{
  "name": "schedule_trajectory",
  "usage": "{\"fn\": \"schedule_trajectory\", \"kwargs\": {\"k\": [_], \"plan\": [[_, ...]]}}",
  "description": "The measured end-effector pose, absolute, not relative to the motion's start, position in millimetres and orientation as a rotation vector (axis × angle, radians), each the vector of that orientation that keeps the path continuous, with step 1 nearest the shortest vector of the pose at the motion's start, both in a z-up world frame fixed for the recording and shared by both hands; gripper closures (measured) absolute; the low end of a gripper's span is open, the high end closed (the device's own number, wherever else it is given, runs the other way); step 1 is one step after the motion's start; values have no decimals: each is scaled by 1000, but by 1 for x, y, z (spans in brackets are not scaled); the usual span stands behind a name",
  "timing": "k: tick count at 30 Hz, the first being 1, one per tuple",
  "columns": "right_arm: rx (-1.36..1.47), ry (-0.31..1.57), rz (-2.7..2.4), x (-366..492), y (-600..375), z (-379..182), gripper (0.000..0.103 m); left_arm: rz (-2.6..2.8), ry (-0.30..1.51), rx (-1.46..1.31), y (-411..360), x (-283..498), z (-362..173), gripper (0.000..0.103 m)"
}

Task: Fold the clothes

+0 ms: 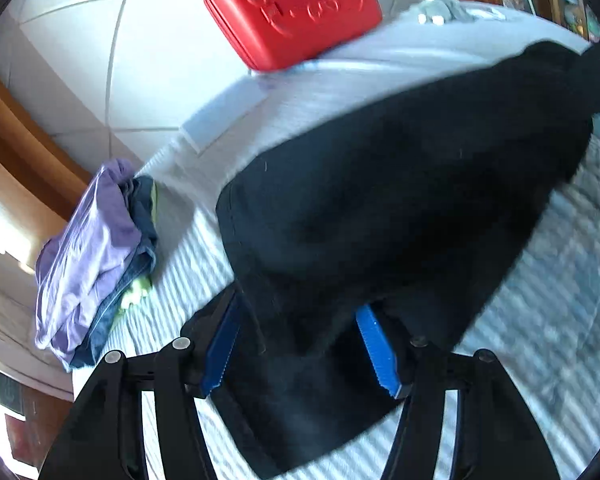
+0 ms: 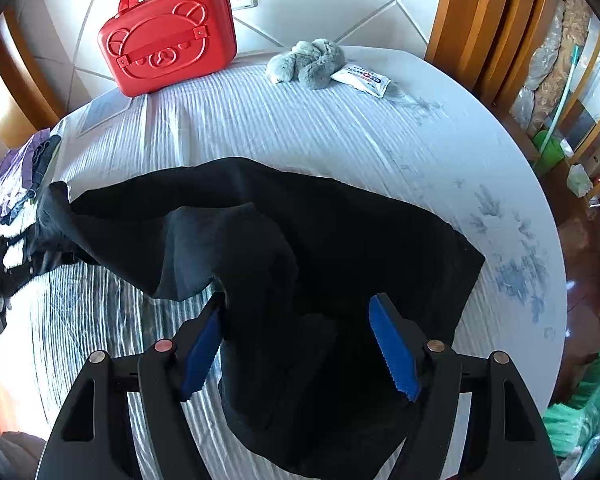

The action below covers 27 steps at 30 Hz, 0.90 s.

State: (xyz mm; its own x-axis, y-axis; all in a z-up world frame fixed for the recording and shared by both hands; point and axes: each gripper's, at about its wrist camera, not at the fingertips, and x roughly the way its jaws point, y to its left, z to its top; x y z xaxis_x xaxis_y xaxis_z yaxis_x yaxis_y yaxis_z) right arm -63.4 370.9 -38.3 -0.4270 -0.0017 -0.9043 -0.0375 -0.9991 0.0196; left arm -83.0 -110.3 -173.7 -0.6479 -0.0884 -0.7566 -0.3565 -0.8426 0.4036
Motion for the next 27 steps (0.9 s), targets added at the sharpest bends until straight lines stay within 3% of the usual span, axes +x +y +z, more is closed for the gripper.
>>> {"fn": "schedule_trajectory", "kwargs": {"k": [1, 2, 7, 12, 18, 23, 25, 27], "plan": [[-1666, 27, 2636, -61, 368, -37, 32, 2597, 782, -1248, -110, -87, -173, 64], [-1662, -4, 2636, -58, 365, -35, 32, 2598, 756, -1260, -109, -91, -172, 96], [-1571, -188, 2646, -28, 351, -24, 32, 2595, 560, -1362, -121, -100, -168, 98], [-1560, -302, 2637, 1, 333, -27, 32, 2671, 236, -1291, -143, -99, -118, 98], [-1599, -188, 2677, 15, 310, -64, 31, 2785, 42, -1153, -167, -71, -39, 98], [-1563, -548, 2654, 14, 262, -117, 33, 2896, -82, -1097, -221, -49, 15, 98], [-1574, -693, 2592, 10, 254, -141, 42, 2942, -113, -1097, -242, -35, 31, 98], [-1609, -674, 2616, 4, 257, -149, 74, 2994, -107, -1090, -256, -18, 45, 98]]}}
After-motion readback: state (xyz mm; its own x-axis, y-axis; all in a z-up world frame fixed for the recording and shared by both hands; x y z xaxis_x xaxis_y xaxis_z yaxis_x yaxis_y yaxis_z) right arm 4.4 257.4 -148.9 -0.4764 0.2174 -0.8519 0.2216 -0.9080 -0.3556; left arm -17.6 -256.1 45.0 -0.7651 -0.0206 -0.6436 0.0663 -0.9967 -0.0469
